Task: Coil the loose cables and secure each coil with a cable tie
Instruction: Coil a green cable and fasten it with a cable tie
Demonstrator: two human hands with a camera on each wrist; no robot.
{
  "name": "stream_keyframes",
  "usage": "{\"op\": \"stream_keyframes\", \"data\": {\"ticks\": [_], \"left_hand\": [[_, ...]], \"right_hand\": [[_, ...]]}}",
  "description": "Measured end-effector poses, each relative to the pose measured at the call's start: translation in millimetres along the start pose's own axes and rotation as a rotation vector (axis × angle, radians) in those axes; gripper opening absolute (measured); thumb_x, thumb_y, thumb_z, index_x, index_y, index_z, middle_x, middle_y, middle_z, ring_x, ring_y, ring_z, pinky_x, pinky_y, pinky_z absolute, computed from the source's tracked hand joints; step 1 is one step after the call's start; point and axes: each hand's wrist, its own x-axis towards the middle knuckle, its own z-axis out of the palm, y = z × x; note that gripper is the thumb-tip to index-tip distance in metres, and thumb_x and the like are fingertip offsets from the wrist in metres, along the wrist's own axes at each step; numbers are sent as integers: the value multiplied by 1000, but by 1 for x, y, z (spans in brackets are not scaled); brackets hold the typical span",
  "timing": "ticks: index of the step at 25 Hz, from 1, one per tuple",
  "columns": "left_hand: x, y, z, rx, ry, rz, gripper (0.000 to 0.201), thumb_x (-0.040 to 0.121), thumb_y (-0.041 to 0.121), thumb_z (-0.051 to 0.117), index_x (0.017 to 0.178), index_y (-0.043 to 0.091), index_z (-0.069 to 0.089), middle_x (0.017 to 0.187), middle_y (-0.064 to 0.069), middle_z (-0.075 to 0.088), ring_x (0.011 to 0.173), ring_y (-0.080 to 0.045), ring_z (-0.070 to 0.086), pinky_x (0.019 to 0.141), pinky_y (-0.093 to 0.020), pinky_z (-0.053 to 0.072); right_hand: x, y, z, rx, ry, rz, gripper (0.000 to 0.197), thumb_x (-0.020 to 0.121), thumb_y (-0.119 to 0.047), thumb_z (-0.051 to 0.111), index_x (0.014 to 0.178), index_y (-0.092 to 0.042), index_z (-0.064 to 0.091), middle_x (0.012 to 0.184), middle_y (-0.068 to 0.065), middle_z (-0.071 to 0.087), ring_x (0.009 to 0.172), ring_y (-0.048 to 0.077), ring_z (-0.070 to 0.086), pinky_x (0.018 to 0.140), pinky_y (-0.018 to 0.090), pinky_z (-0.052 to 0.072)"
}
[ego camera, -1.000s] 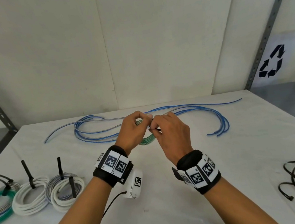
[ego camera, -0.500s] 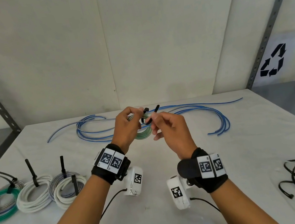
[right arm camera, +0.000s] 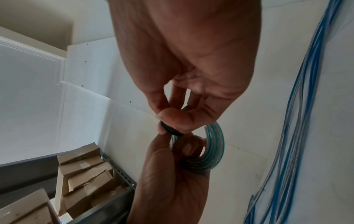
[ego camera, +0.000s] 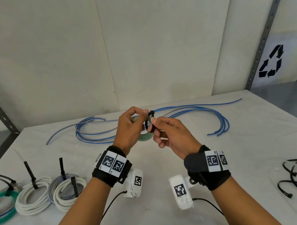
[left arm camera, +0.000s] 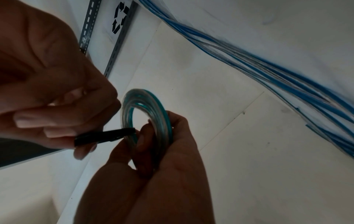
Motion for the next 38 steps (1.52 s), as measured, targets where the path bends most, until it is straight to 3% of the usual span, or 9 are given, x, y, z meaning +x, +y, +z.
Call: {"op": "stream_keyframes", "data": {"ticks": [6,11,14,18,22,26,32,35,38], "left_hand": [[0,-2,-5,63,-87,77,19,102,19,57,102,10,75,97,0,75,80,-11,65,74,-29,52],[-2,0,-3,70,-80,127,19,101,15,59,99,4,74,76,6,71,69,-5,64,69,-17,48],[-3,-2,-2,74,-76,121,20,100,15,60,96,1,73,75,5,70,67,-4,62,68,-17,47],[-3,0,5,-49,-12,37,22,101,21,59,99,5,73,78,8,70,64,-5,55,65,-21,46],[-5,4,8,-45,-15,55,25,102,24,57,99,2,70,67,14,65,62,-8,52,62,-18,45],[-4,6,4,-41,-51,52,24,100,24,61,83,8,67,70,8,65,61,-12,50,62,-21,44],[-4,5,2,19,-141,20,23,100,19,62,87,1,68,73,-4,66,62,-11,52,65,-26,46],[-5,4,3,-13,-131,0,21,100,19,62,81,10,67,73,-2,66,60,-10,51,66,-24,46],[-7,2,6,-8,-171,-9,21,100,19,62,80,13,65,70,2,65,59,-11,50,63,-22,44]], "right_hand": [[1,1,-2,51,-2,14,32,102,-31,56,81,-11,70,65,3,49,57,16,47,49,22,40],[1,3,0,38,44,3,32,103,-30,55,86,-7,69,65,2,48,56,14,46,49,22,40],[4,4,0,33,117,-39,33,103,-28,54,82,-7,67,61,2,47,53,14,44,49,22,40],[6,10,-3,-276,192,-233,34,103,-27,56,81,-4,69,55,1,53,51,16,49,50,26,46],[5,8,-6,-354,202,-324,33,103,-29,54,85,-6,69,56,1,53,51,13,48,50,25,46],[6,10,-6,-333,207,-290,35,103,-31,55,81,-8,69,57,5,52,52,14,48,49,27,44],[7,10,-3,-161,284,-219,34,99,-33,62,80,-5,68,53,0,52,49,16,47,48,26,43],[10,11,-6,-106,362,-174,26,90,-34,73,98,-10,70,73,3,67,56,13,55,50,25,44],[9,9,-8,-76,359,-230,14,92,-19,72,105,-16,76,94,-2,75,76,3,64,61,17,47]]}}
